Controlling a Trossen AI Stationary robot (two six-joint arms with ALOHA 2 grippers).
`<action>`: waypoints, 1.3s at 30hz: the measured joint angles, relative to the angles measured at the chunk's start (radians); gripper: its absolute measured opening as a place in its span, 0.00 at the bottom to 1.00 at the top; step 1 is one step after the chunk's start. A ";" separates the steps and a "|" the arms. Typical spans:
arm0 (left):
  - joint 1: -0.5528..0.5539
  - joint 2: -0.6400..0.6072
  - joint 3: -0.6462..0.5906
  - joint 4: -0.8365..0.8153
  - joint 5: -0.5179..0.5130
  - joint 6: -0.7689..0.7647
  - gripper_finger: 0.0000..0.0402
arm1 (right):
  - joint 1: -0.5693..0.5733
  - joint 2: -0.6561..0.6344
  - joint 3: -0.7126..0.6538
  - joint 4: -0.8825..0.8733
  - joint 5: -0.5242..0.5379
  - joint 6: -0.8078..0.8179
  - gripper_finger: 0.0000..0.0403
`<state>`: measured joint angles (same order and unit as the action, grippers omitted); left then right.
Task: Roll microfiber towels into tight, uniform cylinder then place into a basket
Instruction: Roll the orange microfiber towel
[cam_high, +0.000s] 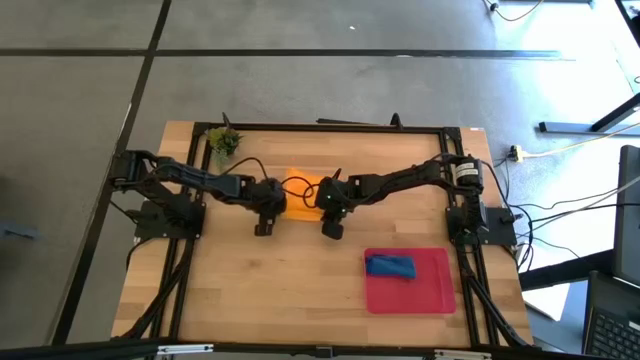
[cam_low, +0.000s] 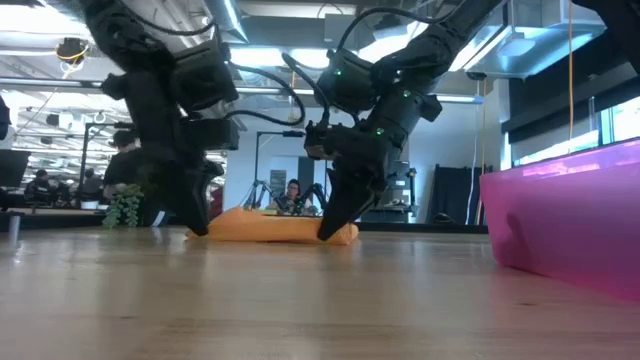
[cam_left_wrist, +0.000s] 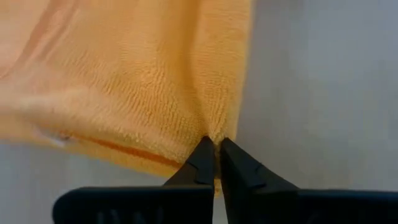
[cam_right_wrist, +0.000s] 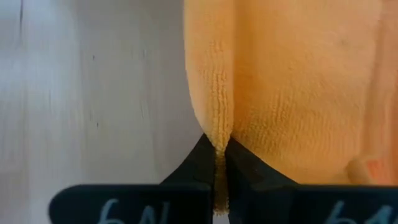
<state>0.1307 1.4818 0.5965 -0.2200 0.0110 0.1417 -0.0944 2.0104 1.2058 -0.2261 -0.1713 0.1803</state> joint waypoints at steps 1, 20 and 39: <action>0.006 -0.004 0.020 -0.034 0.033 -0.001 0.00 | -0.003 0.000 0.000 -0.003 0.000 0.000 0.03; 0.174 0.006 0.316 -0.309 0.288 -0.194 0.00 | -0.012 -0.001 0.000 -0.021 -0.009 -0.028 0.03; 0.147 0.006 0.254 -0.355 0.329 -0.279 0.00 | -0.012 0.000 -0.001 -0.023 -0.013 -0.059 0.04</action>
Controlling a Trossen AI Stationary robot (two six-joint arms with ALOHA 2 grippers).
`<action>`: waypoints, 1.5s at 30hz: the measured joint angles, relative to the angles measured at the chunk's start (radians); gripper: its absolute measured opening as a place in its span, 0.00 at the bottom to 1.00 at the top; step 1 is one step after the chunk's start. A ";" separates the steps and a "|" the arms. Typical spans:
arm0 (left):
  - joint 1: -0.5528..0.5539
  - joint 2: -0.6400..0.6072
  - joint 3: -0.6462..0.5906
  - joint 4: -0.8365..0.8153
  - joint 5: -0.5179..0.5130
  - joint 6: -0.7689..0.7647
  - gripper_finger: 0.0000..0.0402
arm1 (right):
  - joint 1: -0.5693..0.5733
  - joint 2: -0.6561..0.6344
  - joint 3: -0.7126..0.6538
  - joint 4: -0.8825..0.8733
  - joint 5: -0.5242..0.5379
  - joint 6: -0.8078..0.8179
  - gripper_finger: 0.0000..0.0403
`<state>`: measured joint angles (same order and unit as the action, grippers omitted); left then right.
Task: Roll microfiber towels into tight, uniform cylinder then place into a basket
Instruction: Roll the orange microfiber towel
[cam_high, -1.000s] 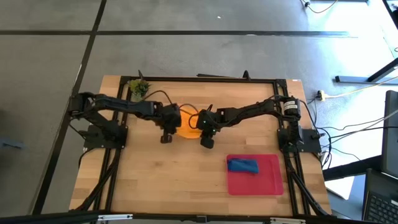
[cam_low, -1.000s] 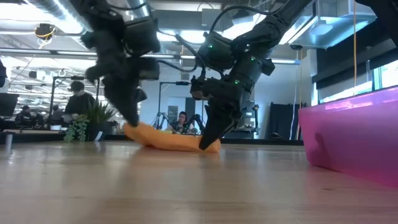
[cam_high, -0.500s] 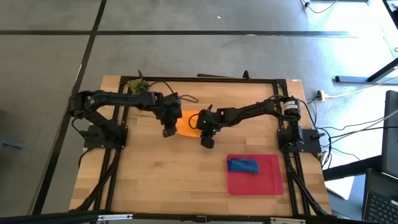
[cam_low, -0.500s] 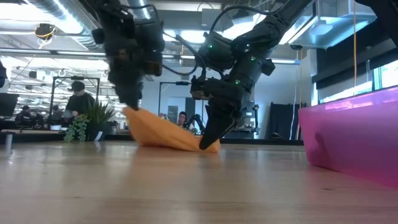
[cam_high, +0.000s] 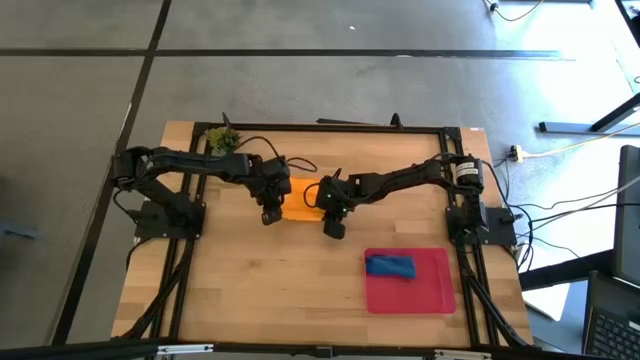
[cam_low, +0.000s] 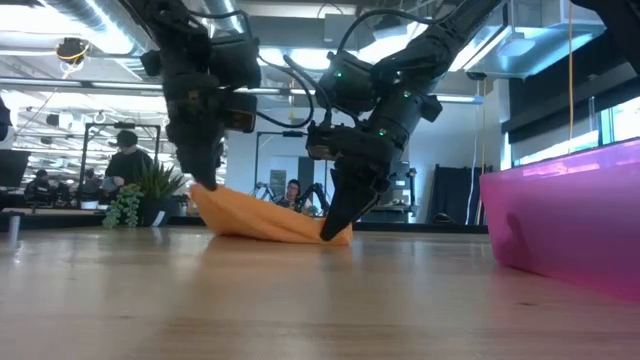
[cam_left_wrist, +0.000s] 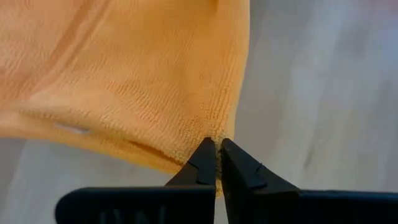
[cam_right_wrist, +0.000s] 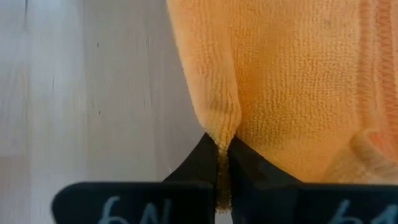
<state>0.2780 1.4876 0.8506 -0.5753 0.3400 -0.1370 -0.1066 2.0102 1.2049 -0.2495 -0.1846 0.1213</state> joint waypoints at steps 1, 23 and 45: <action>0.005 0.000 0.005 0.005 0.017 -0.014 0.00 | 0.000 0.000 0.000 0.000 0.000 -0.001 0.04; 0.089 0.091 0.091 0.028 -0.048 -0.141 0.00 | 0.000 0.000 0.000 -0.015 -0.020 -0.021 0.03; 0.116 0.150 0.102 0.183 -0.230 -0.146 0.00 | 0.000 0.000 -0.001 -0.012 -0.018 -0.020 0.03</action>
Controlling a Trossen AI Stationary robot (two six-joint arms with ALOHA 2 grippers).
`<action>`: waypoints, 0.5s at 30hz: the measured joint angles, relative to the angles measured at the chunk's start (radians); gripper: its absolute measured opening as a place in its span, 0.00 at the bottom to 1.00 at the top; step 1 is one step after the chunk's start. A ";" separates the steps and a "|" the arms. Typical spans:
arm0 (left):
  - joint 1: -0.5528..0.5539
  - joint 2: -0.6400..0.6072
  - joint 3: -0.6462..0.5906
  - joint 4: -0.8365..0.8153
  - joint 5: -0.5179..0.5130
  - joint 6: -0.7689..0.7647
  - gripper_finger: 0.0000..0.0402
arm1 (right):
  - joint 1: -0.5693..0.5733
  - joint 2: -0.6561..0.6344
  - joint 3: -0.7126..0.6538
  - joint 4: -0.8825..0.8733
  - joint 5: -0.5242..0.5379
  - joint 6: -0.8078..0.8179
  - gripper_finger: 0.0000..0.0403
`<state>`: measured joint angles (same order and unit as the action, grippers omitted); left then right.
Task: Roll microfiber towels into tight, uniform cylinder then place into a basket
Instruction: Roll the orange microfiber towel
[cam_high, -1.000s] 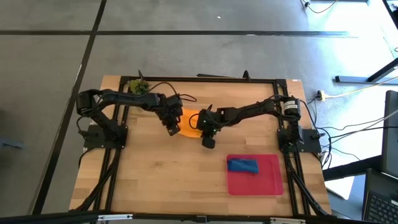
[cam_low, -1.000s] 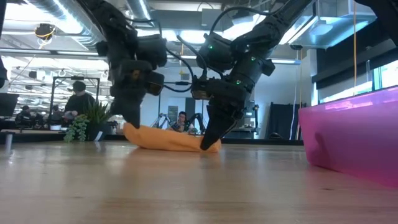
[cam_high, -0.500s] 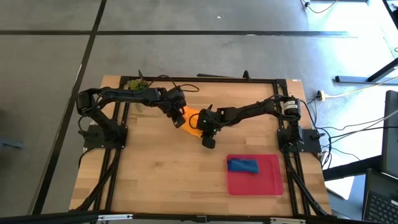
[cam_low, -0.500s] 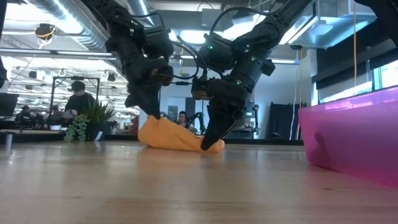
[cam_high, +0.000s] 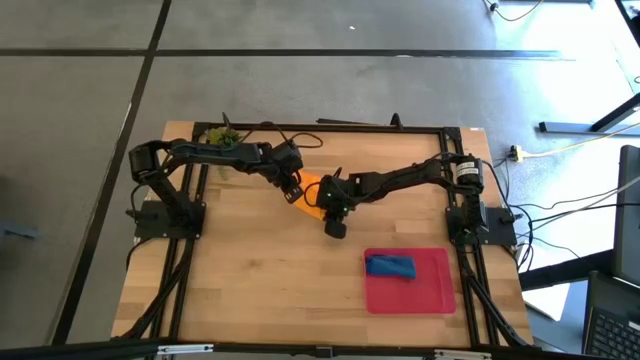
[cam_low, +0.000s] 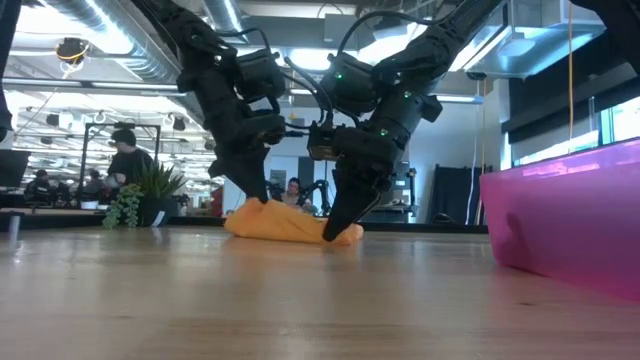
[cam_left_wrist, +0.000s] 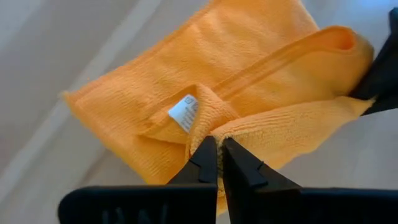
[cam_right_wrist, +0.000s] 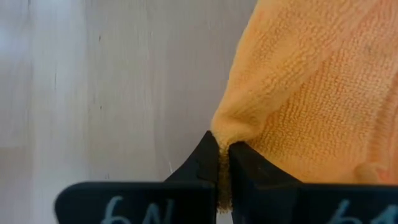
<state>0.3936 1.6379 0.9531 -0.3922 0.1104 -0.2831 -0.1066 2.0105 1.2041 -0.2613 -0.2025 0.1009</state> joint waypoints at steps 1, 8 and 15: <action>0.000 0.000 0.000 0.000 -0.014 0.008 0.00 | 0.000 0.000 0.000 0.001 0.002 0.000 0.03; -0.001 0.029 -0.001 0.018 -0.065 0.057 0.00 | -0.002 0.000 0.000 0.005 0.005 0.000 0.03; -0.001 0.117 0.000 0.037 -0.073 0.058 0.00 | -0.017 0.002 0.000 0.004 -0.040 0.007 0.03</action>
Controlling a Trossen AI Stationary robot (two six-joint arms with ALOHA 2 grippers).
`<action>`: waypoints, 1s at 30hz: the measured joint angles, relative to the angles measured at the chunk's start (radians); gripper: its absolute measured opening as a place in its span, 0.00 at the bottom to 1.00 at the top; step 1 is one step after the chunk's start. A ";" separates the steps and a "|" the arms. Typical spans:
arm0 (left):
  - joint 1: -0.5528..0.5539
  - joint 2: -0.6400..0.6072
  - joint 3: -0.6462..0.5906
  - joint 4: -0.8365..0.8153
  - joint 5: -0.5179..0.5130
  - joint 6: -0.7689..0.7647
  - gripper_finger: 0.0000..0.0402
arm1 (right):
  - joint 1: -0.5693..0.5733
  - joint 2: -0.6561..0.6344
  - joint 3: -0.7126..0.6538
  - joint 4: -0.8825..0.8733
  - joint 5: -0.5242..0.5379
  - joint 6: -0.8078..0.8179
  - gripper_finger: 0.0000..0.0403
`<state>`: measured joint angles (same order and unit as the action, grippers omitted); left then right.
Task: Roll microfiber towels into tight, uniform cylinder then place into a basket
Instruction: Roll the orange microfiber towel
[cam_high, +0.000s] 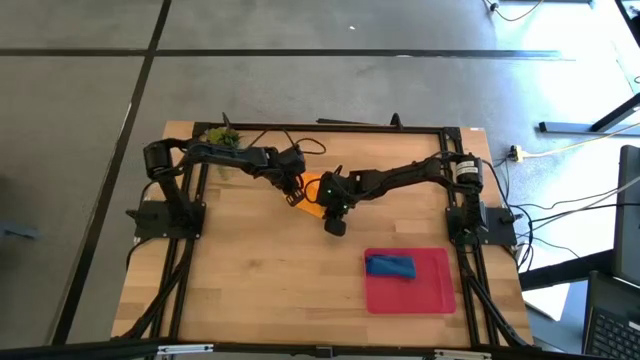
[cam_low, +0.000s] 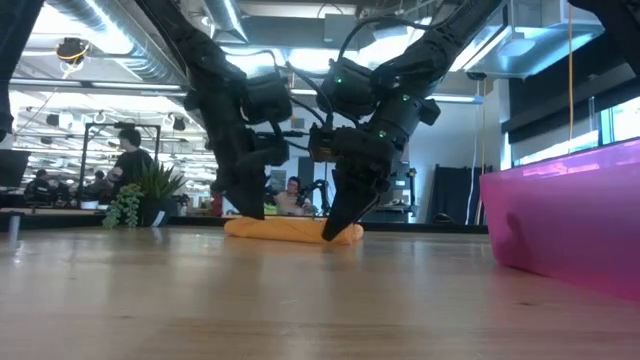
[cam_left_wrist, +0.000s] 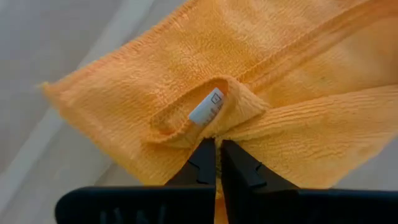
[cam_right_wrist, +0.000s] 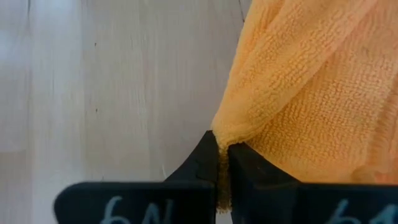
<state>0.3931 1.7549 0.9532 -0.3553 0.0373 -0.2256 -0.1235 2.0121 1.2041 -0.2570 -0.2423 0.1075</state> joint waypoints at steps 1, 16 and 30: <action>0.000 0.012 0.002 0.002 0.006 0.000 0.00 | -0.005 0.000 0.000 -0.001 -0.012 0.003 0.03; -0.020 0.044 0.003 -0.011 0.031 0.129 0.00 | -0.133 0.003 0.106 -0.096 -0.385 0.157 0.03; -0.021 0.043 0.003 -0.055 0.034 0.212 0.00 | -0.264 0.002 0.132 -0.231 -0.429 0.290 0.03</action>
<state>0.3721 1.7977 0.9562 -0.4107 0.0713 -0.0140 -0.3876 2.0136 1.3365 -0.4881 -0.6709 0.3978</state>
